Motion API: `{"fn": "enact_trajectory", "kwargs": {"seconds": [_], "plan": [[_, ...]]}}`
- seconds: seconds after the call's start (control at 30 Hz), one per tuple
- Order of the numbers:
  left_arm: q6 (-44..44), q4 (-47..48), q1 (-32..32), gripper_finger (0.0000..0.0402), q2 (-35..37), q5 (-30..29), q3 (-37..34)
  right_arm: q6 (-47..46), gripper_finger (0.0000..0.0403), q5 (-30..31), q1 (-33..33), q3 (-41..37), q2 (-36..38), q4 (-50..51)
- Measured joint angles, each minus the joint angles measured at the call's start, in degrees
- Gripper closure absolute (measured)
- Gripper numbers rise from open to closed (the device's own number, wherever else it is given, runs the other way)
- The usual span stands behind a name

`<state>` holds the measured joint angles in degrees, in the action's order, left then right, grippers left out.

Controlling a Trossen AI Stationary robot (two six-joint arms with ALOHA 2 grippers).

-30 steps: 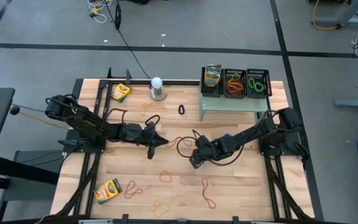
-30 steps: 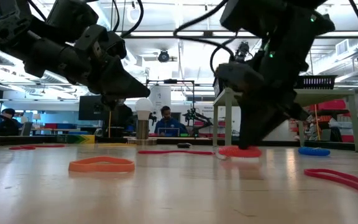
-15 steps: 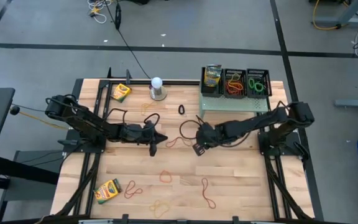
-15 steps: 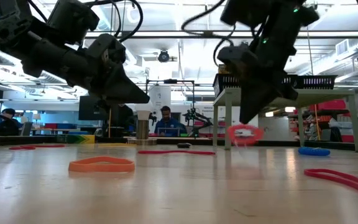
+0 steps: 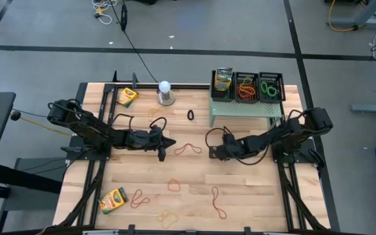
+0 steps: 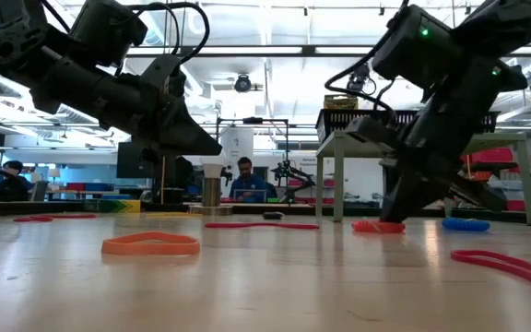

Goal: Pick & Place Office Desk Supplies
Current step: Put the orange spring keychain into the right basket on the shelf

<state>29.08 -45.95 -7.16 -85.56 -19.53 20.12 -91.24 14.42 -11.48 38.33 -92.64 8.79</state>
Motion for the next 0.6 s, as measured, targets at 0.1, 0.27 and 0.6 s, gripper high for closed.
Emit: {"fn": "enact_trajectory", "kwargs": {"seconds": [0.1, 0.27, 0.6], "plan": [[-0.9, 0.0, 0.0, 0.0391, 0.0, 0.0, 0.0, 12.8, 0.0358, 0.1, -0.7, 1.0, 0.3, -0.8], [-3.6, 0.0, 0.1, 0.0391, 0.0, 0.0, 0.0, 38.4, 0.03, 0.2, -2.9, 5.5, 0.4, 0.1], [-3.6, 0.8, 0.5, 0.0391, 0.0, 0.0, 0.0, 62.2, 0.0219, 0.8, -2.2, 6.3, 0.4, 4.7]]}}
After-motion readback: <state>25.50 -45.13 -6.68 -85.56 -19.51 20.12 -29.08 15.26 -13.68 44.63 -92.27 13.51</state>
